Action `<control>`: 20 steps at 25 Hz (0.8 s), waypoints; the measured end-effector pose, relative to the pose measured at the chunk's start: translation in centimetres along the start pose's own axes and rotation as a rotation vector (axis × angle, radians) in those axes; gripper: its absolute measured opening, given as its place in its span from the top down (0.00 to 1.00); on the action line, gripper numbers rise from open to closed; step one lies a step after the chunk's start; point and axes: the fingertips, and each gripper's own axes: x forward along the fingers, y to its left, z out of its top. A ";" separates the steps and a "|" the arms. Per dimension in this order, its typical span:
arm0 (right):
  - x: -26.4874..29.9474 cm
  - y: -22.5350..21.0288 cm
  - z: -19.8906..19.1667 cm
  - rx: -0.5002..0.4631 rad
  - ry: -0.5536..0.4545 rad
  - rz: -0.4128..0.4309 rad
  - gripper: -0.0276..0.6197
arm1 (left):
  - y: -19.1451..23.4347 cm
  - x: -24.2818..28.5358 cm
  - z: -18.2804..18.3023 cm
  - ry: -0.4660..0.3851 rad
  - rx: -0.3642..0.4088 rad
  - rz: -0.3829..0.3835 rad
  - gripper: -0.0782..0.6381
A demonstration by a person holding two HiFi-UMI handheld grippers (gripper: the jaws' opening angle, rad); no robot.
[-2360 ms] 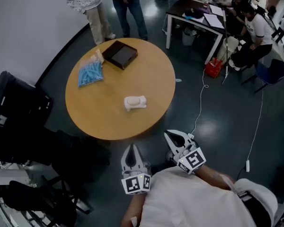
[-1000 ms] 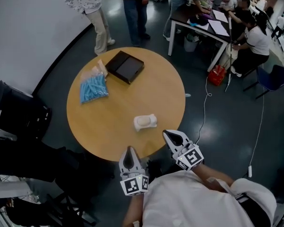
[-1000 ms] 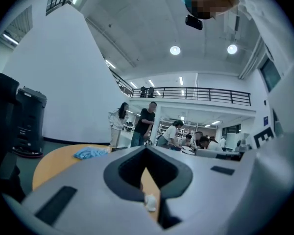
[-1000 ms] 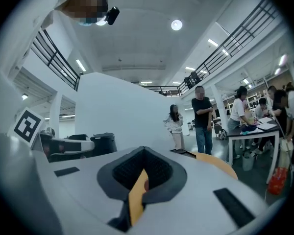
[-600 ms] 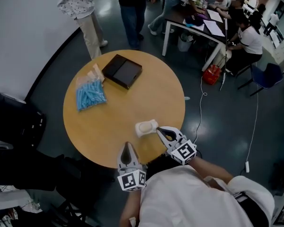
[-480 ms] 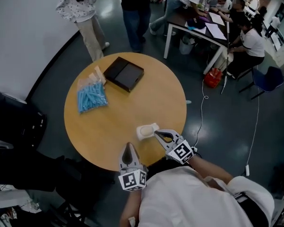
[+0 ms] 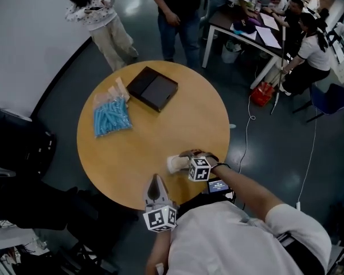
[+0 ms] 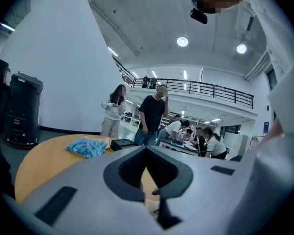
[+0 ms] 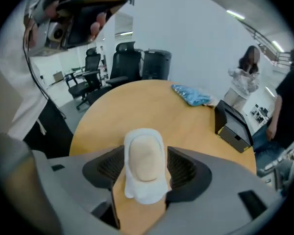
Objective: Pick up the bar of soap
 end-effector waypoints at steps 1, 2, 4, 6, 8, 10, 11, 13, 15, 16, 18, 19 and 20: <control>0.9 -0.2 -0.3 -0.037 0.029 0.023 0.55 | 0.1 0.2 0.0 0.003 0.001 0.000 0.88; 1.6 -0.2 -0.5 -0.069 0.053 0.046 0.55 | 0.2 0.4 0.0 0.005 0.001 0.000 0.88; 2.6 -0.3 -0.9 -0.125 0.092 0.087 0.55 | 0.3 0.7 0.2 0.008 -0.001 0.005 0.88; 3.3 -0.2 -1.3 -0.170 0.122 0.117 0.55 | 0.5 0.8 0.3 0.009 -0.005 0.011 0.88; 3.7 -0.1 -1.4 -0.187 0.139 0.150 0.55 | 0.9 1.0 0.3 0.013 -0.009 0.014 0.88; 3.9 -0.2 -1.4 -0.196 0.149 0.173 0.55 | 1.3 1.3 0.2 0.019 -0.012 0.018 0.88; 4.0 -0.4 -1.4 -0.211 0.154 0.176 0.55 | 1.4 1.4 0.1 0.022 -0.013 0.019 0.88; 4.1 -0.7 -1.3 -0.249 0.161 0.172 0.55 | 1.6 1.7 0.1 0.025 -0.016 0.022 0.88; 4.2 -0.8 -1.3 -0.269 0.158 0.170 0.55 | 1.7 1.9 -0.1 0.029 -0.023 0.025 0.88; 4.2 -0.7 -1.3 -0.271 0.152 0.166 0.55 | 1.6 2.0 -0.1 0.029 -0.026 0.025 0.88; 4.1 -0.6 -1.3 -0.271 0.140 0.151 0.56 | 1.4 2.0 -0.2 0.027 -0.028 0.024 0.88; 4.1 -0.6 -1.3 -0.271 0.135 0.141 0.56 | 1.3 2.0 -0.1 0.026 -0.027 0.022 0.88; 4.0 -0.5 -1.4 -0.272 0.130 0.133 0.56 | 1.2 1.9 -0.1 0.025 -0.026 0.020 0.88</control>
